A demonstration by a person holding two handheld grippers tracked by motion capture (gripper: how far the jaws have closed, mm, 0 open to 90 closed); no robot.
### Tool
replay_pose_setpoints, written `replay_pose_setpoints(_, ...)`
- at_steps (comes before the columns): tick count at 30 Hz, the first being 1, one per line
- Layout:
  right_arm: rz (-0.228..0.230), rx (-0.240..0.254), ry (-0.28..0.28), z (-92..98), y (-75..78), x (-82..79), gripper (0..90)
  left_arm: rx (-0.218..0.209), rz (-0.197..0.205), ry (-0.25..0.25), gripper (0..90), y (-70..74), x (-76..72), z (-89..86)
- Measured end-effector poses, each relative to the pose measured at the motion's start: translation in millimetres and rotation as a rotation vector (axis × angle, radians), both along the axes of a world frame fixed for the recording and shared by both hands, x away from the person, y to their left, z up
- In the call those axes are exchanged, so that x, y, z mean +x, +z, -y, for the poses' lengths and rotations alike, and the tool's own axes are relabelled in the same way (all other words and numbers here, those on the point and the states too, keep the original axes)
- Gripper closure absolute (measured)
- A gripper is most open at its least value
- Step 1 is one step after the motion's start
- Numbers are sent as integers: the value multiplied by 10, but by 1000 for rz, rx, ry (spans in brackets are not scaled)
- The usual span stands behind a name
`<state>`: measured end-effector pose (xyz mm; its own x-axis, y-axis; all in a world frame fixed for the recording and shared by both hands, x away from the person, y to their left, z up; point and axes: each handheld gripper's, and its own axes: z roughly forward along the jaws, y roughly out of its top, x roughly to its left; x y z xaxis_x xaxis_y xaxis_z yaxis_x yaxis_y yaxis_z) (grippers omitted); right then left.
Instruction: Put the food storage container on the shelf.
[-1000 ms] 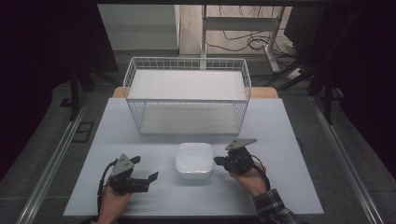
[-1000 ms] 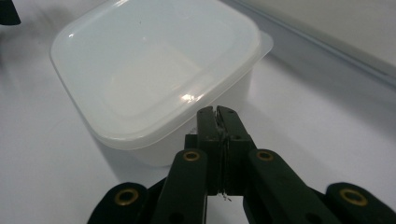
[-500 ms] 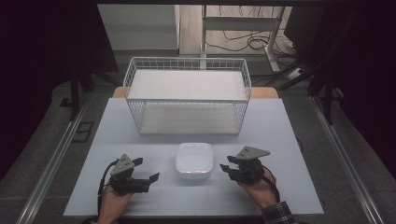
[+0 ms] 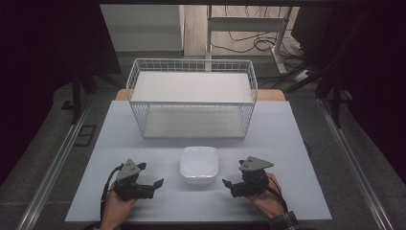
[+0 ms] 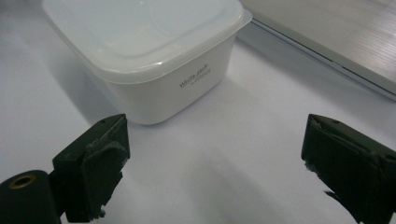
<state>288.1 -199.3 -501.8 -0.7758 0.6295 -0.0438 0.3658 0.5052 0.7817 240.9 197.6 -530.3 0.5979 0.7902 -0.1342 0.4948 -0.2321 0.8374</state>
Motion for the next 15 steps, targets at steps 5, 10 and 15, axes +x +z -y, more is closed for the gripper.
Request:
replay_pose_setpoints(5, -12, 20, -2, 19, 11, 19, 50, -7, -9, -2, 76, 6, 5, 7)
replay_pose_setpoints(10, -7, 34, 9, 16, 41, 27, 44, -8, -33, 3, 41, 27, 21, 60)
replay_pose_setpoints(15, -32, 53, 8, -5, 47, 54, 44, -56, -36, -37, 35, 92, 72, 102)
